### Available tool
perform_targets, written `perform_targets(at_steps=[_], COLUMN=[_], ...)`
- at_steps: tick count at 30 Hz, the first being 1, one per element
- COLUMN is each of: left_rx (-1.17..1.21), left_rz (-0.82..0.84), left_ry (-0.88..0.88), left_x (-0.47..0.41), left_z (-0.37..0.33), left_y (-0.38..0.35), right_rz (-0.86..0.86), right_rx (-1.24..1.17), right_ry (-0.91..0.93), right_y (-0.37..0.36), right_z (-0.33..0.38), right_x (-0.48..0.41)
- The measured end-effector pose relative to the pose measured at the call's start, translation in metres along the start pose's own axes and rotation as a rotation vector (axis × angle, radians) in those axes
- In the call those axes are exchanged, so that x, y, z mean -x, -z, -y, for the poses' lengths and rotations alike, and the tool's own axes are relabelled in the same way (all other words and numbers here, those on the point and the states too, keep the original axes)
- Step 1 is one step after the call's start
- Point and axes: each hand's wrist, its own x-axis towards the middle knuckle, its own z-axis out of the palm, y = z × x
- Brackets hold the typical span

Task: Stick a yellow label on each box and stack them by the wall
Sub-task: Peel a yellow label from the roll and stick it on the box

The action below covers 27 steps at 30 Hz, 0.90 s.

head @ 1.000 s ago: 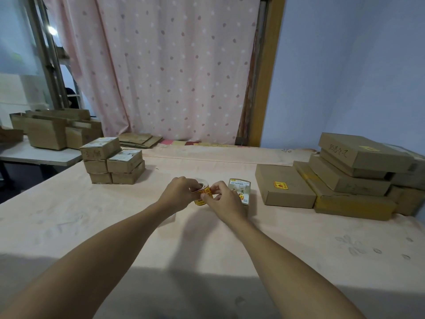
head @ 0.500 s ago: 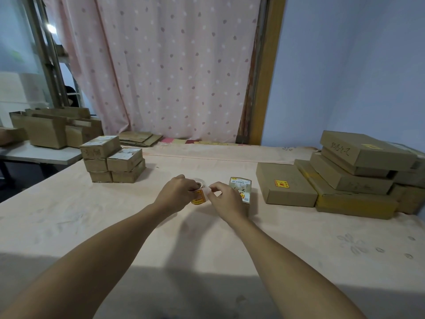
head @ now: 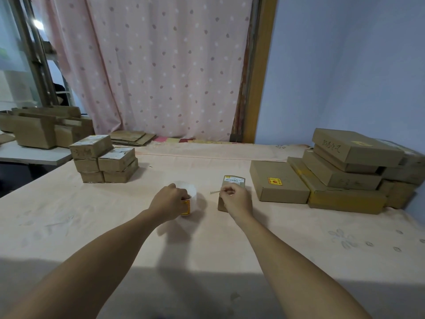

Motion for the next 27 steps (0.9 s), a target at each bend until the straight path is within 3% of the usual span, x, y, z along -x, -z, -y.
perform_targets(at_steps=[6,13,18,27], left_rx=[0.011,0.082,0.336,0.378], left_rz=[0.026,-0.217,-0.182,-0.098], left_ry=[-0.059,-0.09,-0.084,-0.134], left_x=[0.003,-0.012,-0.035,-0.056], left_z=[-0.002,-0.017,-0.059,-0.09], left_y=[-0.011,-0.004,-0.008,-0.041], right_rz=[-0.031,0.002,0.083,0.094], right_rx=[-0.109,-0.13,-0.073,0.054], right_ry=[-0.111,-0.102,-0.033,0.026], right_y=[0.017,0.031,0.045,0.059], right_z=[-0.002,-0.017,-0.023,-0.026], right_x=[-0.006,-0.022,-0.03,-0.056])
